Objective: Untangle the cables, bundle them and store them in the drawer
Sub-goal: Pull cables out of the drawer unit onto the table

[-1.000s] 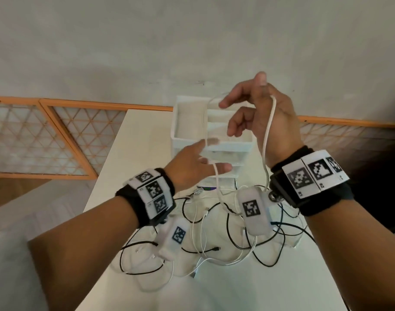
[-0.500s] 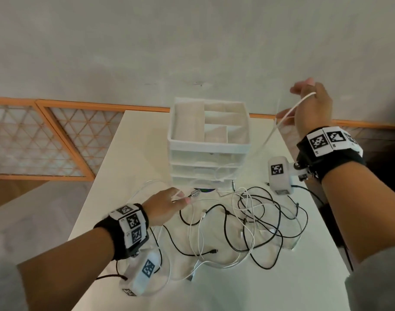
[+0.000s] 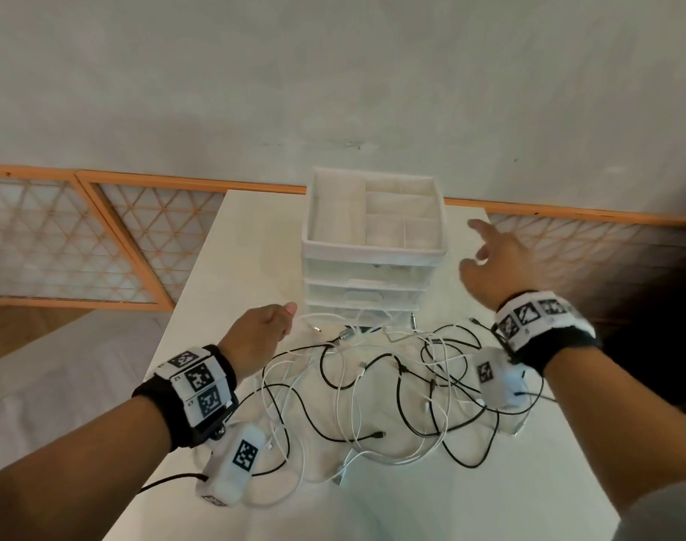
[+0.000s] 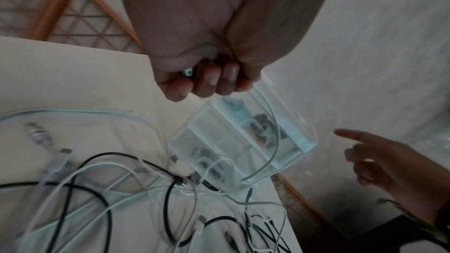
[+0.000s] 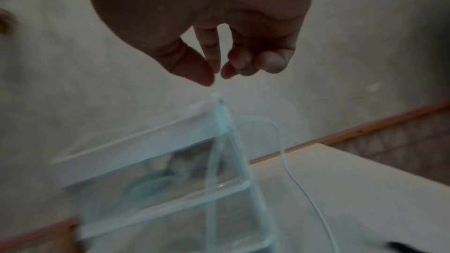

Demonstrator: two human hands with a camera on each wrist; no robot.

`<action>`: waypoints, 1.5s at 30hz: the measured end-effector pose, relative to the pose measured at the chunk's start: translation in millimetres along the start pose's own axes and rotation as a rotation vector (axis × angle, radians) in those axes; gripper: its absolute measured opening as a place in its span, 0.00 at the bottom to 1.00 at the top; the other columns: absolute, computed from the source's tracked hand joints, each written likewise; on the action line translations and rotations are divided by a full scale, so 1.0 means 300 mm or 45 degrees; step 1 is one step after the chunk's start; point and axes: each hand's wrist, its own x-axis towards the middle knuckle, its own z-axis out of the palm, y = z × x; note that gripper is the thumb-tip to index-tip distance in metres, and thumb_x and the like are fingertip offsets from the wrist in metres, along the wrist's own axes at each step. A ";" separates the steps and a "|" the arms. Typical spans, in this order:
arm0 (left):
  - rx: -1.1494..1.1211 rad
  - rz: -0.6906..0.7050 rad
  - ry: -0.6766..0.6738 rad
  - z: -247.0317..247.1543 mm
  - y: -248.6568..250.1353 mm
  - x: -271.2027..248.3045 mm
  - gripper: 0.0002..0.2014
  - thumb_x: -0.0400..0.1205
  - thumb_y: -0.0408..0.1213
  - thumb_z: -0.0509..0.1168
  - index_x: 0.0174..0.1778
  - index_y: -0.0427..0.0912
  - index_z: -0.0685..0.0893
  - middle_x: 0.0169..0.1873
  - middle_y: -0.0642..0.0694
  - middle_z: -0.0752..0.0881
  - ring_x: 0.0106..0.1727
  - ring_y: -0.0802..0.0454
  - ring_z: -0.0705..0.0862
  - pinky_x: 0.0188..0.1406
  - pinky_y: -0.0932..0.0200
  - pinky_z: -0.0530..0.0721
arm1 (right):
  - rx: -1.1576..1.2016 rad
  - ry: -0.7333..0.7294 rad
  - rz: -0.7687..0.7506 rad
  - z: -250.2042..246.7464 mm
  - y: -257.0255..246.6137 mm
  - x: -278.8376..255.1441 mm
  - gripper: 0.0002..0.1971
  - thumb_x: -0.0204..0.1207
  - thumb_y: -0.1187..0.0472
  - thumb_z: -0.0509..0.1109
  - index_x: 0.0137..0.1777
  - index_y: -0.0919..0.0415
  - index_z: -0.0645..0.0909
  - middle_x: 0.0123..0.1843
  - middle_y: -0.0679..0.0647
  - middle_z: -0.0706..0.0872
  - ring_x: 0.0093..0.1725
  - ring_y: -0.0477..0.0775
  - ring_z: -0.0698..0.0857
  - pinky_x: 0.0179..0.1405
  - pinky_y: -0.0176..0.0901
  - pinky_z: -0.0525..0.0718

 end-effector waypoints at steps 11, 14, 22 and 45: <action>-0.561 0.438 -0.241 -0.080 0.221 -0.083 0.13 0.86 0.41 0.61 0.37 0.42 0.83 0.38 0.38 0.74 0.29 0.54 0.68 0.33 0.61 0.70 | -0.309 -0.630 0.095 0.272 0.058 -0.142 0.16 0.82 0.49 0.63 0.56 0.58 0.86 0.57 0.59 0.89 0.57 0.63 0.87 0.57 0.50 0.84; -0.420 0.400 -0.160 -0.134 0.154 -0.085 0.14 0.85 0.46 0.63 0.36 0.43 0.83 0.33 0.40 0.74 0.30 0.52 0.68 0.33 0.61 0.69 | -0.053 -0.222 0.366 0.150 0.168 -0.019 0.10 0.82 0.53 0.66 0.52 0.59 0.84 0.55 0.56 0.89 0.46 0.59 0.88 0.45 0.46 0.85; 0.302 0.060 -0.225 -0.026 -0.079 -0.038 0.15 0.87 0.35 0.57 0.39 0.54 0.82 0.29 0.51 0.81 0.32 0.52 0.76 0.35 0.59 0.72 | 0.214 0.245 0.102 -0.094 -0.058 0.165 0.26 0.88 0.44 0.51 0.69 0.67 0.72 0.64 0.66 0.82 0.61 0.67 0.82 0.51 0.47 0.71; 0.093 -0.036 -0.108 0.141 0.022 0.036 0.12 0.87 0.32 0.51 0.48 0.45 0.79 0.30 0.48 0.81 0.29 0.52 0.74 0.29 0.60 0.73 | 0.519 0.460 -0.537 -0.228 -0.144 0.204 0.39 0.73 0.42 0.75 0.81 0.46 0.63 0.80 0.40 0.67 0.63 0.49 0.82 0.54 0.33 0.79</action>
